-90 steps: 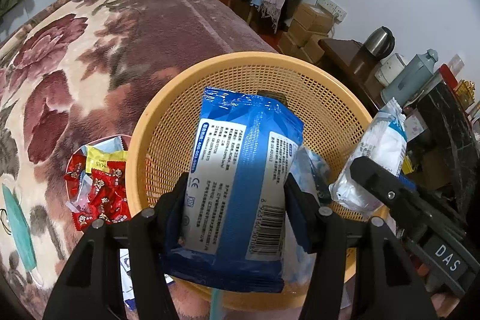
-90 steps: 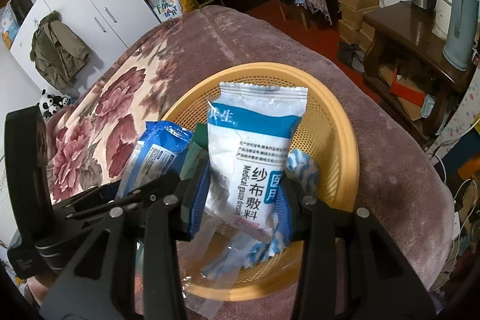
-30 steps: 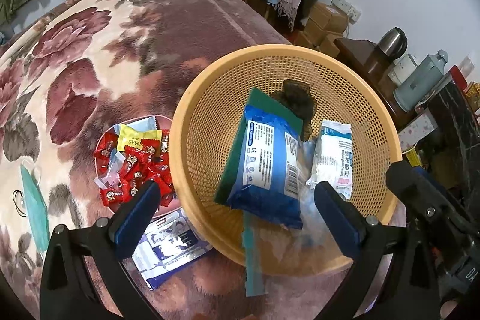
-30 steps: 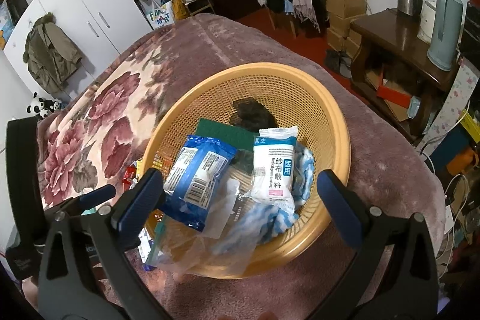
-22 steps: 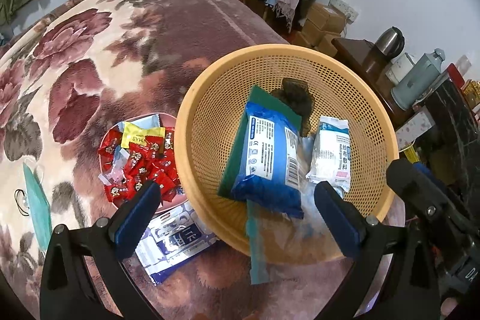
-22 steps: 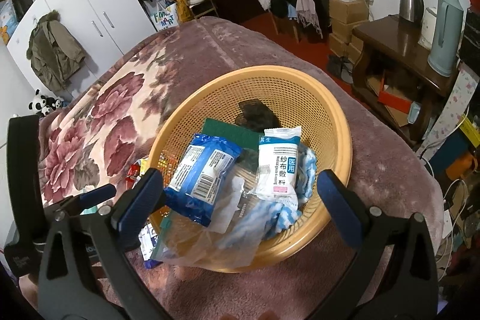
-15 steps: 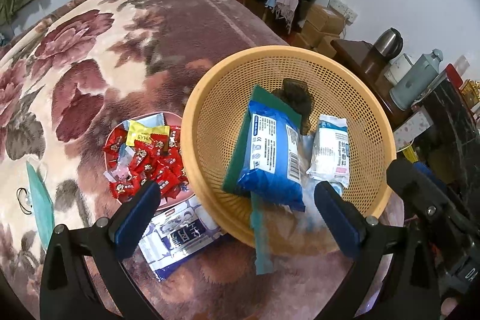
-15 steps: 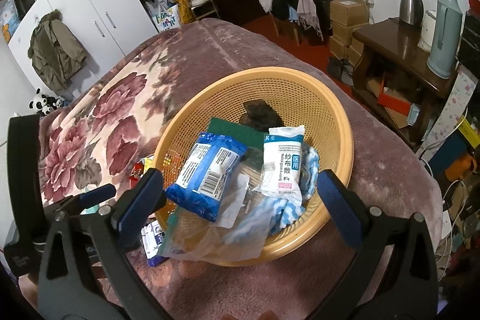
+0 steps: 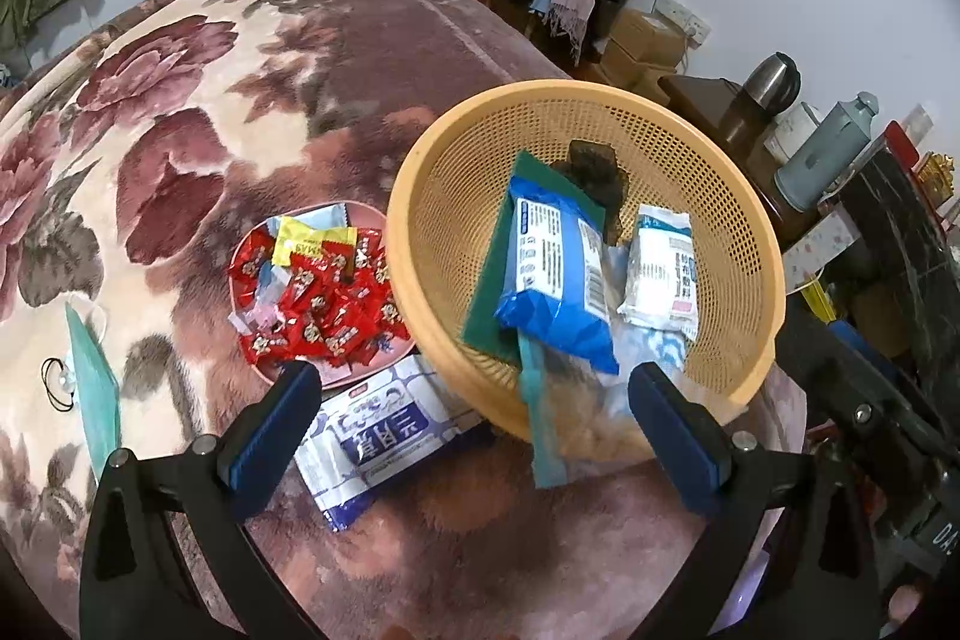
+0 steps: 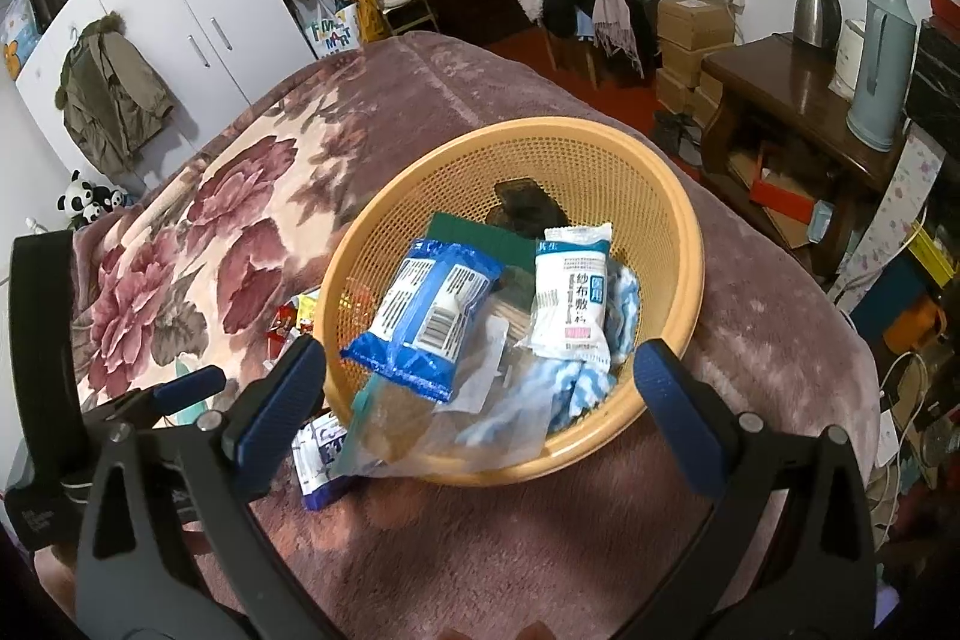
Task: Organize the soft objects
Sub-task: 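Withdraw both tools from the basket toward the remaining items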
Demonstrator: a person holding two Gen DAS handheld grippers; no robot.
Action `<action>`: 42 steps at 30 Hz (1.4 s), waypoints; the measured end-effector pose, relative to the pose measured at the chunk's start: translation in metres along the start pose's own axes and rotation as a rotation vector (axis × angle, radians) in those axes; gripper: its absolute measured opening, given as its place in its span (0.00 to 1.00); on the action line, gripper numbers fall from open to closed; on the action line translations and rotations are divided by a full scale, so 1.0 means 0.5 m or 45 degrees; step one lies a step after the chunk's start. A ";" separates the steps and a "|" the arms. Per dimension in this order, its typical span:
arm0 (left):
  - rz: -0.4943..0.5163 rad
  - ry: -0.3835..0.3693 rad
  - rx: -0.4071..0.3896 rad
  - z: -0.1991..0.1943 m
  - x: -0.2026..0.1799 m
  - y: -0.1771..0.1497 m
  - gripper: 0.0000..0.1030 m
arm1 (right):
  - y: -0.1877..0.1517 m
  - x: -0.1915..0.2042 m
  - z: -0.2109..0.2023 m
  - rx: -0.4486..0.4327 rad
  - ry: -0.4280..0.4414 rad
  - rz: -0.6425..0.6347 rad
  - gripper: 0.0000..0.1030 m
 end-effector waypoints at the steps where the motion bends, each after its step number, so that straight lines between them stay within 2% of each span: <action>1: -0.002 0.000 -0.001 -0.004 0.003 -0.002 0.99 | -0.002 0.002 -0.003 -0.001 -0.001 0.003 1.00; 25: -0.031 0.014 -0.028 -0.078 0.080 -0.040 0.99 | -0.048 0.080 -0.037 0.008 0.022 -0.036 1.00; 36: -0.115 0.048 -0.021 -0.100 0.179 -0.081 0.99 | -0.089 0.159 -0.028 0.050 0.064 -0.095 1.00; 42: -0.214 0.067 -0.014 -0.107 0.257 -0.118 0.99 | -0.121 0.207 -0.011 0.094 0.085 -0.127 1.00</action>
Point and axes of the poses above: each gripper's, at about its wrist camera, not at the fingertips, and z roughly the way its jaws point, x to its left, y to its top, the point moved 7 cm from there along z, roughly the way its jaws point, and after that the axes turned 14 degrees about -x, right-handed, at the moved point
